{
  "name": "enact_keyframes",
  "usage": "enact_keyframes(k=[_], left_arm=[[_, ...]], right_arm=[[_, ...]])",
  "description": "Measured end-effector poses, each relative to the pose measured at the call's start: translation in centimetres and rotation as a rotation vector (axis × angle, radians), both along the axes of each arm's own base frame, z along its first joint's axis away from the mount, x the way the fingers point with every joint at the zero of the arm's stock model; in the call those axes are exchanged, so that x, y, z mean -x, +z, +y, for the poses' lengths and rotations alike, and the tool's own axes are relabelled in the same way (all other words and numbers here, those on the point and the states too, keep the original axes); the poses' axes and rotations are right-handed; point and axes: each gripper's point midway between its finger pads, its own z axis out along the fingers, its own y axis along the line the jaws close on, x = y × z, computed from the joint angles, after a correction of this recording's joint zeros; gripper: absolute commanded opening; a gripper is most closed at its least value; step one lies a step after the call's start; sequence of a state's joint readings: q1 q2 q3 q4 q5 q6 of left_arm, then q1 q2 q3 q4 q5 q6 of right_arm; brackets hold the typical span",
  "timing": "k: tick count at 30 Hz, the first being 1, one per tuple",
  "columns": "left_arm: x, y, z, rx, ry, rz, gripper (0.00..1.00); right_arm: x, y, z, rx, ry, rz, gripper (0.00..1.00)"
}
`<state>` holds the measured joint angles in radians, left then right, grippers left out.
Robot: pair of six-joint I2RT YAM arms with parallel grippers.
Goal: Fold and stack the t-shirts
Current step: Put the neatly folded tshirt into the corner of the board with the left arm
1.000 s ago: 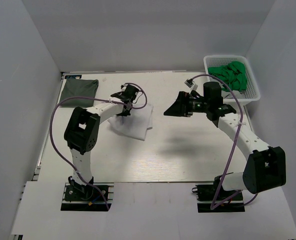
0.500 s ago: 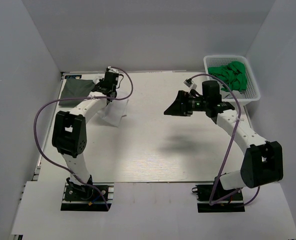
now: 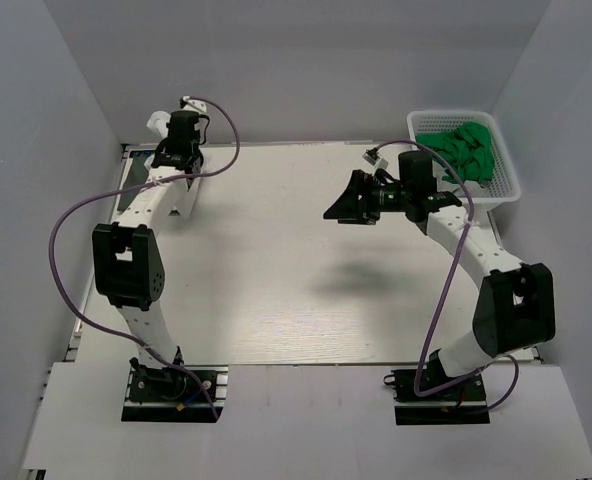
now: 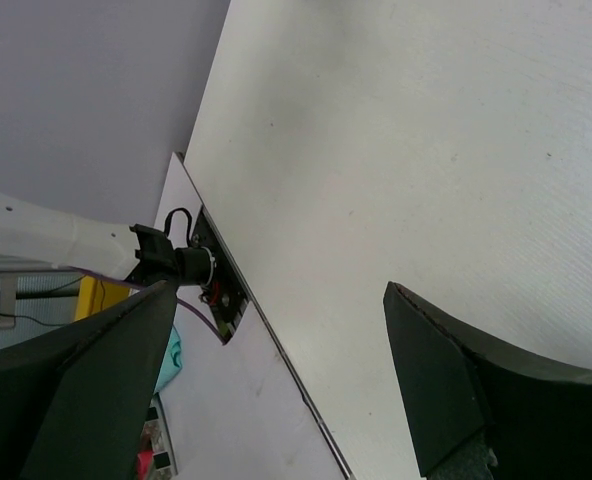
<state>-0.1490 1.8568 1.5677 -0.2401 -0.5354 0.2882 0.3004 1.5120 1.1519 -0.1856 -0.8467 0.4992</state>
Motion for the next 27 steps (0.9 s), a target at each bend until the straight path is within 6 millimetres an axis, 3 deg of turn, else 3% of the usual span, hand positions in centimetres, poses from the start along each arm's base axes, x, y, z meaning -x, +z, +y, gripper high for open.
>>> enact_keyframes(k=[5,9,17,24,25,26,27], left_arm=[[-1.9,2.3,1.8,0.004,-0.005,-0.053,0.0],[-2.9,2.4,2.9,0.018,-0.011,-0.061,0.0],[-3.7,-0.9,5.8,0.058,0.001,-0.008,0.0],[-4.2,-4.3,9.6,0.093,0.072,0.03,0.01],[-4.2,-4.9,10.1,0.098,0.084,0.039,0.36],[-4.3,-5.4,10.5,0.099,0.091,0.049,0.56],[-4.4,-5.9,11.2,0.108,0.104,0.054,0.89]], right_arm=[[-0.8,0.2,0.3,-0.003,-0.004,0.017,0.9],[-1.2,0.3,0.4,-0.002,-0.006,0.026,0.9],[-1.3,0.9,0.4,0.001,-0.013,0.03,0.9],[-2.3,1.2,0.7,-0.001,-0.018,0.033,0.9],[-2.4,1.0,0.8,-0.001,-0.02,0.041,0.9],[-2.4,0.9,0.8,0.0,-0.02,0.044,0.9],[-2.5,0.9,0.8,0.0,-0.022,0.051,0.9]])
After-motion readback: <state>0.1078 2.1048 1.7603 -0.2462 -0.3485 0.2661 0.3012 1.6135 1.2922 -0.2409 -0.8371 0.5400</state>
